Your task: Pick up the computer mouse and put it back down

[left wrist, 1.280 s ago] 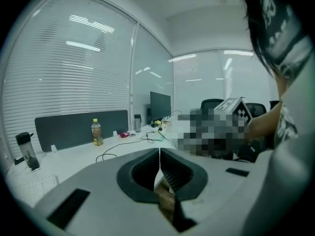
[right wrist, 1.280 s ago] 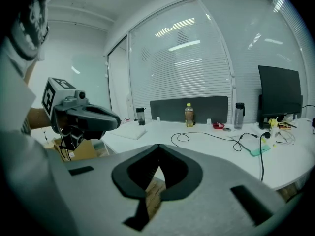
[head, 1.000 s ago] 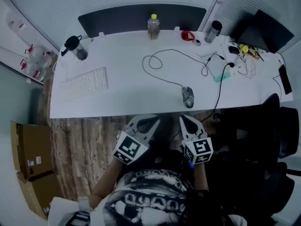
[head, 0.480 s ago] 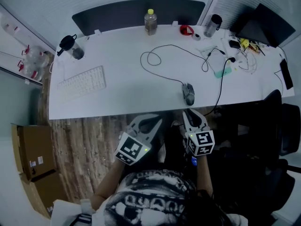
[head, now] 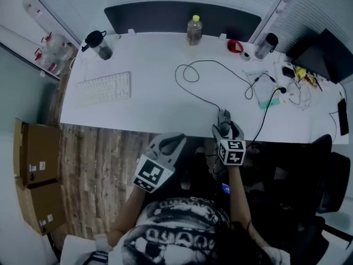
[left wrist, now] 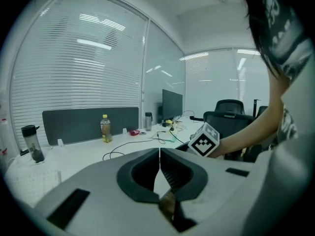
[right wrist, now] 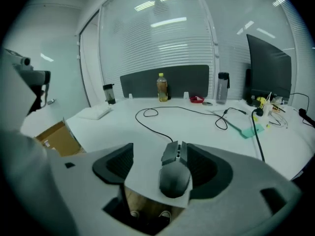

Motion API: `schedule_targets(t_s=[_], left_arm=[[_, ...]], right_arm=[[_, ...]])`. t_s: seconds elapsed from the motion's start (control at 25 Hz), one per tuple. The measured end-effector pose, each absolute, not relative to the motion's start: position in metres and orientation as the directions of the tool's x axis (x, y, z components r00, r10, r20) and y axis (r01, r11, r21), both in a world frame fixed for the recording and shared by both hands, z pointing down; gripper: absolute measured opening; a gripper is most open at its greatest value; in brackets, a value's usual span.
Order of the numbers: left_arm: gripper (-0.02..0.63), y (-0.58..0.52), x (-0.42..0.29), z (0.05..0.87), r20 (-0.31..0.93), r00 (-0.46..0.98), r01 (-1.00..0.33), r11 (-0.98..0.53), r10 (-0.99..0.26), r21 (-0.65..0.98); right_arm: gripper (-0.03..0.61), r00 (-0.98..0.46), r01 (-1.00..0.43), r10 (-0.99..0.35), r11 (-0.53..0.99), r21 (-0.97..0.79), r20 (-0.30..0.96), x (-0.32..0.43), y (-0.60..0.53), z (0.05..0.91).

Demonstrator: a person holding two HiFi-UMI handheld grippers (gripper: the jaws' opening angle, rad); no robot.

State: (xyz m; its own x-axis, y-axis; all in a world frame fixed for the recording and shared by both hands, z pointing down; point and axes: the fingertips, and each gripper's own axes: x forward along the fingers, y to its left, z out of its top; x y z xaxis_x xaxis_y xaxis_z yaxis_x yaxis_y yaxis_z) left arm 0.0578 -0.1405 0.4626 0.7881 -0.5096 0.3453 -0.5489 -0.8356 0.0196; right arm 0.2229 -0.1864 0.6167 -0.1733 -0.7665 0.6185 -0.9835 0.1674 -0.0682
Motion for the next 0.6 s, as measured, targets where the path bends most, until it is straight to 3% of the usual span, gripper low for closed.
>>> schedule_targets(t_s=[0.32,0.6], left_arm=[[0.005,-0.151,0.075,0.466,0.383,0.713,-0.636,-0.772,-0.587,0.003],[0.005,-0.162,0.087,0.468,0.404,0.653,-0.695,-0.719,-0.641,-0.017]], right_arm=[[0.365,-0.151,-0.989,-0.703,0.115,-0.098,0.695,0.248,-0.220,0.672],[0.316,-0.201,-0.979,-0.663,0.148,-0.137,0.721,0.250,-0.223,0.687]])
